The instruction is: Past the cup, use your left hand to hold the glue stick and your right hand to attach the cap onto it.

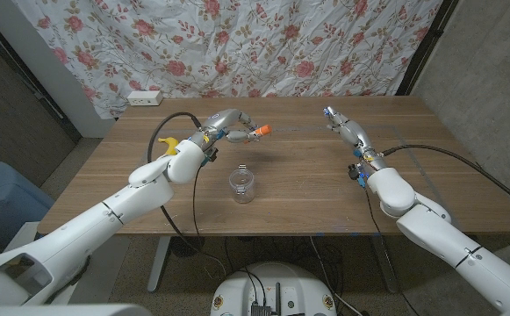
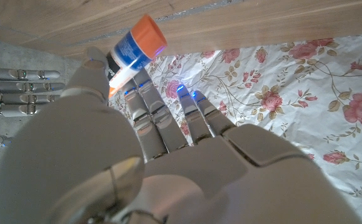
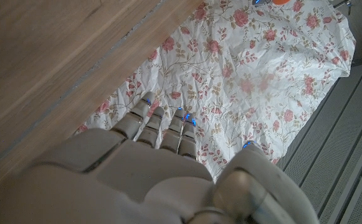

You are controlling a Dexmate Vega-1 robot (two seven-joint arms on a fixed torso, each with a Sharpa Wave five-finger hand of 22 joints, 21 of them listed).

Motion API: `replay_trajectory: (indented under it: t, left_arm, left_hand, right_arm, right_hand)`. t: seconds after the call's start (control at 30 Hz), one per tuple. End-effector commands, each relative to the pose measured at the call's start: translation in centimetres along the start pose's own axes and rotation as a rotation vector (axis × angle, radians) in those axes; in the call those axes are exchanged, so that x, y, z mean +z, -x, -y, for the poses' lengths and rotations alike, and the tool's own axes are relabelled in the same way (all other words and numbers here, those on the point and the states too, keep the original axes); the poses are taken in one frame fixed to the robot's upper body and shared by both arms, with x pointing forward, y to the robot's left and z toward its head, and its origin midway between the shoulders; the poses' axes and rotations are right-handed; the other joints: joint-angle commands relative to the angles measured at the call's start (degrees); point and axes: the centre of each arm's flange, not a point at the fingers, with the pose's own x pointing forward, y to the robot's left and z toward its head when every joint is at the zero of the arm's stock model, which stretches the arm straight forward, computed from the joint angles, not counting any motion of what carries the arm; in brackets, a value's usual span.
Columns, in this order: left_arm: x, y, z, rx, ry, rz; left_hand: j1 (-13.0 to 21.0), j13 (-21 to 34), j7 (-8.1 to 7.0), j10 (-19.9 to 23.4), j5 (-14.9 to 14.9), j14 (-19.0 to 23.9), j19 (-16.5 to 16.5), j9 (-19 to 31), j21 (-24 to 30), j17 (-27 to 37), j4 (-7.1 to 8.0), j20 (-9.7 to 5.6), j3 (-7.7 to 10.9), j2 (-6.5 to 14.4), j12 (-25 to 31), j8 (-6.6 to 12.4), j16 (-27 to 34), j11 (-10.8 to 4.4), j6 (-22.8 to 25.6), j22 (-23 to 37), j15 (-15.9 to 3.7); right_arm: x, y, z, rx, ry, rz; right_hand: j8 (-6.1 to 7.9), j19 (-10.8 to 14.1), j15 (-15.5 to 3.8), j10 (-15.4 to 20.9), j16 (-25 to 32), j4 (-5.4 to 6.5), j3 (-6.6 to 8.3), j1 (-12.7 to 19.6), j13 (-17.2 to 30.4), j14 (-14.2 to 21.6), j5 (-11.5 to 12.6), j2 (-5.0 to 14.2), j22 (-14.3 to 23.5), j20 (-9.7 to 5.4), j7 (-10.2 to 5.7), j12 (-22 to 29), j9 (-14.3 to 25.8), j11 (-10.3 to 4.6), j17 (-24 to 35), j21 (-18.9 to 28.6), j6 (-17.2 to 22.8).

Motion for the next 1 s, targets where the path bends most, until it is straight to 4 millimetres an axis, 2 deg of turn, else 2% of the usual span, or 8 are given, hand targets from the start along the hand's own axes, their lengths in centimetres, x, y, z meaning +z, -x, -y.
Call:
replay_trajectory:
  t: [0.03,0.37,1.0]
  left_arm:
    - [-0.1,-0.3,-0.3,-0.079,-0.126,-0.003]
    - [-0.5,-0.8,-0.8,-0.114,-0.238,0.003]
    - [-2.6,-1.0,-1.5,-0.181,-0.370,-0.002]
  left_hand:
    - [2.4,0.3,0.04,-0.4,0.3,-0.4,-0.4,0.6,-0.1,0.0,0.15,-2.11,0.20,2.6,0.1,0.50,-0.3,-0.09,-0.6,0.2,-8.38]
    - [2.5,0.3,-0.21,-0.8,0.4,-0.6,-0.7,0.6,-0.2,0.0,0.11,-2.24,0.21,2.5,0.0,0.53,-0.3,-0.11,-0.8,0.2,-8.43]
    - [2.6,0.3,-0.72,-1.8,0.4,-1.1,-0.9,0.6,-0.1,0.0,0.07,-2.26,0.18,2.4,0.0,0.55,-0.3,-0.13,-1.4,0.2,-8.50]
  right_arm:
    - [-1.9,0.2,-0.2,-0.031,-0.094,-0.021]
    - [-2.9,0.1,-0.5,-0.036,-0.124,-0.052]
    - [-4.7,-0.3,-0.5,-0.071,-0.215,-0.080]
  right_hand:
    - [-0.19,0.7,-1.91,0.1,-0.2,0.41,0.28,-0.6,0.2,0.7,-0.1,0.04,0.1,-0.12,0.29,0.3,0.1,0.56,0.1,0.3,-0.1]
    - [-0.26,0.5,-1.71,0.2,-0.4,0.63,0.31,-1.0,0.2,0.6,-0.1,0.16,0.1,-0.04,0.42,0.3,0.1,0.74,0.2,0.1,-0.1]
    - [-0.37,0.5,-1.26,-0.1,-0.8,0.94,0.47,-1.5,0.2,0.1,-0.1,0.30,0.1,0.07,0.74,0.1,0.1,1.20,0.2,-0.2,-0.3]
